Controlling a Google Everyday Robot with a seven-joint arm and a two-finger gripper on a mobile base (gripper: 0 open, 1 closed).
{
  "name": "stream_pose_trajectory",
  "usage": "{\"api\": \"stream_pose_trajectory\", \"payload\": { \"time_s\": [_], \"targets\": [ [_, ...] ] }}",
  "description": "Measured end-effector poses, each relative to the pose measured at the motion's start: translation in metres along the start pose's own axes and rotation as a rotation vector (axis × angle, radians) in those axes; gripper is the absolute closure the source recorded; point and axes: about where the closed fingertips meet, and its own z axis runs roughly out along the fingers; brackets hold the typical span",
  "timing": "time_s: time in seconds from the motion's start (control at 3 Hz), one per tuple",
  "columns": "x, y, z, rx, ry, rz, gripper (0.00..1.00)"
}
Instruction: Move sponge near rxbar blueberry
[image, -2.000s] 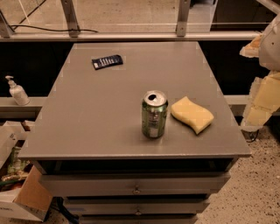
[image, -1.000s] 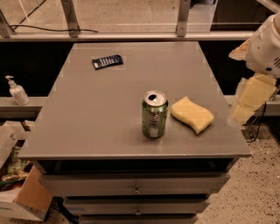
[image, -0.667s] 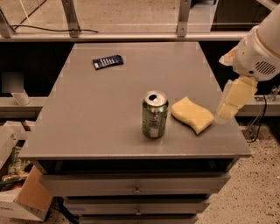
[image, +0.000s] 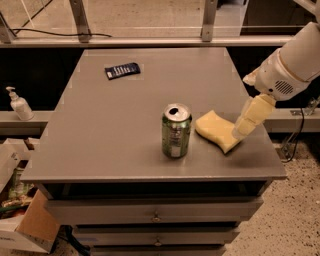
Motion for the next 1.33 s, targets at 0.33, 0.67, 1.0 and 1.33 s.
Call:
{"api": "stream_pose_trajectory", "payload": {
  "time_s": [0.33, 0.67, 1.0, 1.33],
  "targets": [
    [0.005, -0.006, 0.021, -0.013, -0.032, 0.011, 0.0],
    [0.01, -0.006, 0.04, -0.026, -0.061, -0.002, 0.0],
    [0.012, 0.001, 0.054, -0.045, -0.07, -0.011, 0.0],
    [0.015, 0.009, 0.063, -0.061, -0.066, -0.011, 0.16]
  ]
}}
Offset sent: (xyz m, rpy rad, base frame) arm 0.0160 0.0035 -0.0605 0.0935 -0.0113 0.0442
